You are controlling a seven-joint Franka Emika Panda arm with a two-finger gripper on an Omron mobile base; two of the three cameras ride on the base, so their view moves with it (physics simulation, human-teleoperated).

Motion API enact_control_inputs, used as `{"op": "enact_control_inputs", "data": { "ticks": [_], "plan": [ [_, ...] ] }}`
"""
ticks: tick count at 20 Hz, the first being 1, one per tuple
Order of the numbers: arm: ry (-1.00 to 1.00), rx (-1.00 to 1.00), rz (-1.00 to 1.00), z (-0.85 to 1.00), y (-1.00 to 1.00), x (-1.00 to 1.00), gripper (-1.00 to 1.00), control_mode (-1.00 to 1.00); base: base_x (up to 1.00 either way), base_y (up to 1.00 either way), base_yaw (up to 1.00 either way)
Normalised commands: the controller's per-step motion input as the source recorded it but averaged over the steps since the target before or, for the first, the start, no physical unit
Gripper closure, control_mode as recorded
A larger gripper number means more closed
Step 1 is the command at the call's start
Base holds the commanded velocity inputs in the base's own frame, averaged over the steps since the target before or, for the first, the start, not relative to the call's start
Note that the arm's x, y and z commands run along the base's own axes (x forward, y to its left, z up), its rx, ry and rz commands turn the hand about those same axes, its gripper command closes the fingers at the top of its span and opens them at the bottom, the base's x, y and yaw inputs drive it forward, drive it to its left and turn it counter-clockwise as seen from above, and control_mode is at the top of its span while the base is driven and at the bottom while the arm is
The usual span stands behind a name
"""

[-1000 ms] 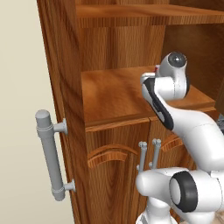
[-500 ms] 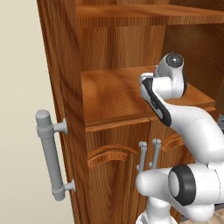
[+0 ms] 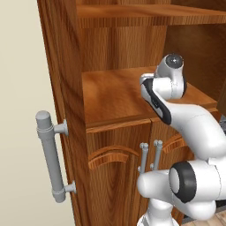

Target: Take 2 condiments from the cabinet and move them on the counter near the stove.Make sure the condiments are lined up with each other, next to each other.

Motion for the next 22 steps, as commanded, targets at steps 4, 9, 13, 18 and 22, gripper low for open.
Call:
{"op": "enact_control_inputs", "data": {
  "ticks": [4,9,13,18,22],
  "plan": [
    [0.00,0.00,0.00,-0.04,0.00,0.12,-1.00,-1.00,0.00,0.00,0.00],
    [0.00,0.00,0.00,-0.05,0.00,0.12,-1.00,-1.00,0.00,0.00,0.00],
    [0.00,0.00,0.00,-0.05,0.00,0.10,-1.00,-1.00,0.00,0.00,0.00],
    [0.00,0.00,0.00,-0.03,0.00,0.06,-1.00,-1.00,0.00,0.00,0.00],
    [0.00,0.00,0.00,0.00,0.00,0.01,1.00,-1.00,0.00,0.00,0.00]
  ]
}}
